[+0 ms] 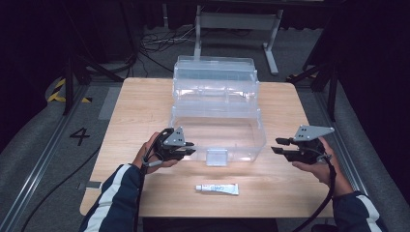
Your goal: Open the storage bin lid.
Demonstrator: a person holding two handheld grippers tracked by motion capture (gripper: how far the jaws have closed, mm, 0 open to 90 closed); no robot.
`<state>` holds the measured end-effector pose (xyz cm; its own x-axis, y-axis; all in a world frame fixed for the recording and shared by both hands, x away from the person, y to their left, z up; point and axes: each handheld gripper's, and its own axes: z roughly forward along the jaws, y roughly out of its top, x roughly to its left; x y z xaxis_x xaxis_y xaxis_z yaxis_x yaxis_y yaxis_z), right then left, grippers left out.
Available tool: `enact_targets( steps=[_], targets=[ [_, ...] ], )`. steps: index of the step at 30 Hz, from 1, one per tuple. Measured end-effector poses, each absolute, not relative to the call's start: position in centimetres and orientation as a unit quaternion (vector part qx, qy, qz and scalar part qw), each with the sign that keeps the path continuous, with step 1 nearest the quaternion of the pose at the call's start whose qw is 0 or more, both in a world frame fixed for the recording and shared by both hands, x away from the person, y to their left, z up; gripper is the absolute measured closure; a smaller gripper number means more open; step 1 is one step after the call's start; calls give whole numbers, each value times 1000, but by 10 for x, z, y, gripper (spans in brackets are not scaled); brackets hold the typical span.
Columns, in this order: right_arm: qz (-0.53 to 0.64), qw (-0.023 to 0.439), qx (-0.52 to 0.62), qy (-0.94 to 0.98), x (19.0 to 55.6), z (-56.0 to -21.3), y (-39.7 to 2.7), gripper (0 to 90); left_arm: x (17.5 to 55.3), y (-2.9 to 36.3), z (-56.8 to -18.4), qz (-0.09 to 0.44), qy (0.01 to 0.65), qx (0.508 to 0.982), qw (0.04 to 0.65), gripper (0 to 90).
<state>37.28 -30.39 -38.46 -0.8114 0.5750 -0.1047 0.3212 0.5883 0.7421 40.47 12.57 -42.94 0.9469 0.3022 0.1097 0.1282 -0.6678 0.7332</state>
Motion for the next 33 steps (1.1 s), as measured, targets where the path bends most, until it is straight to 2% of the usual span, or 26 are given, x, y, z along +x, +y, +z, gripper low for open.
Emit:
enact_targets(
  steps=[8,11,14,16,17,22,25,33],
  targets=[
    [368,141,222,892,357,-395,-285,603,403,130,-428,121,121,902,397,712],
    [366,131,206,898,351,-396,-276,595,400,134,-425,131,137,893,409,592],
    [361,124,193,904,349,-398,-266,589,397,138,-422,148,150,888,410,536],
    [356,124,188,907,349,-400,-263,589,396,140,-421,153,163,885,408,439],
    [354,126,188,907,349,-402,-258,593,395,142,-420,156,169,885,404,439],
    [340,106,168,919,350,-410,-243,588,389,149,-416,172,197,876,405,296],
    [330,96,153,927,350,-416,-234,581,386,158,-416,175,222,866,413,251],
    [313,75,122,939,345,-423,-210,563,375,179,-411,191,237,854,421,234]
  ],
)
